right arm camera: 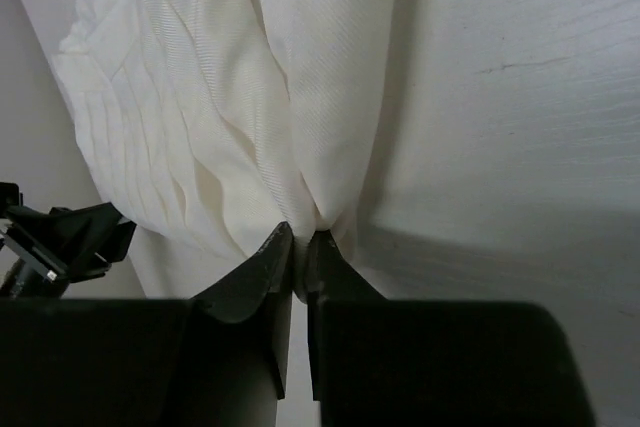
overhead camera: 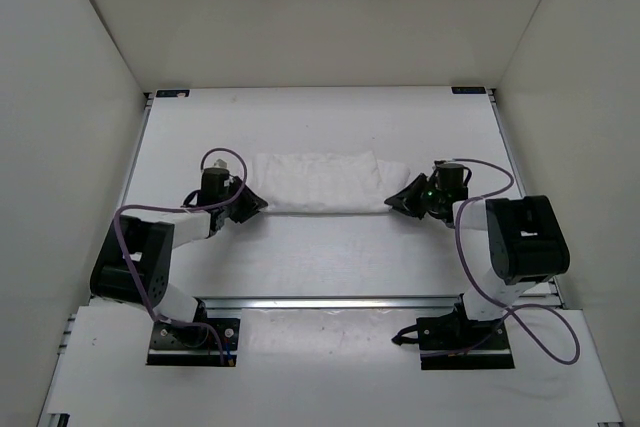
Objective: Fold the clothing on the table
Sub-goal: Fold the skirt
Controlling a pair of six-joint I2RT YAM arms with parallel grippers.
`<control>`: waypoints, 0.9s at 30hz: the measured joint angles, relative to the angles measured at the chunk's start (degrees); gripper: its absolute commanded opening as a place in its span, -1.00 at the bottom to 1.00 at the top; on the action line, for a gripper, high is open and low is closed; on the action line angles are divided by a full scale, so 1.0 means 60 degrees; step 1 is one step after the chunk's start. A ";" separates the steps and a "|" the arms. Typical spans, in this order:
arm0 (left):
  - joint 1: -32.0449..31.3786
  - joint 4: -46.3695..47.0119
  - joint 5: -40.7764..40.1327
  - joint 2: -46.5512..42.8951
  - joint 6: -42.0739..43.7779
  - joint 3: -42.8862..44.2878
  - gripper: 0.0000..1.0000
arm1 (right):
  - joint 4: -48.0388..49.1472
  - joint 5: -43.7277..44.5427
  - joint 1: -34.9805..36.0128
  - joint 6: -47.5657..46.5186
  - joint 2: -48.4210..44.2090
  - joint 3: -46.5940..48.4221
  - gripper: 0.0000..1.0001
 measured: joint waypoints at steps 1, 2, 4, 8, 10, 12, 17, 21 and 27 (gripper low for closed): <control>-0.0015 0.0098 -0.0106 -0.0004 -0.0073 -0.0055 -0.60 | 0.0015 -0.0022 -0.0004 0.0036 0.0066 0.0007 -1.00; -0.0029 0.0208 -0.0240 -0.0015 -0.0127 -0.0131 -0.76 | 0.0022 -0.0055 -0.0018 0.0033 0.0087 0.0011 -1.00; -0.0051 0.0477 -0.0382 -0.0087 -0.0251 -0.0357 -1.00 | -0.0029 -0.0182 -0.0109 -0.0044 0.0080 0.0040 -1.00; -0.0455 0.0933 -0.0444 -0.0066 -0.0444 -0.0550 -1.00 | -0.1224 -0.0280 -0.0466 -0.0903 0.0018 0.0758 -1.00; -0.1005 0.1209 -0.0477 0.0291 -0.0568 -0.0317 -1.00 | -0.2248 -0.0007 -0.0572 -0.1687 -0.0106 0.1508 -1.00; -0.1592 0.1603 -0.0495 0.0860 -0.0743 0.0036 -1.00 | -0.3049 0.0375 -0.0521 -0.2346 -0.0313 0.2189 -0.99; -0.2579 0.2590 -0.0455 0.2000 -0.1341 0.0441 -1.00 | -0.4685 0.1180 0.0379 -0.3606 -0.0452 0.4237 -0.99; -0.2667 0.3173 -0.0437 0.2375 -0.1687 0.0543 -1.00 | -0.5333 0.1417 0.1894 -0.4280 0.0058 0.6043 -1.00; -0.2492 0.3566 -0.0372 0.2430 -0.1861 0.0364 -1.00 | -0.5544 0.1472 0.4105 -0.4728 0.1679 0.7919 -1.00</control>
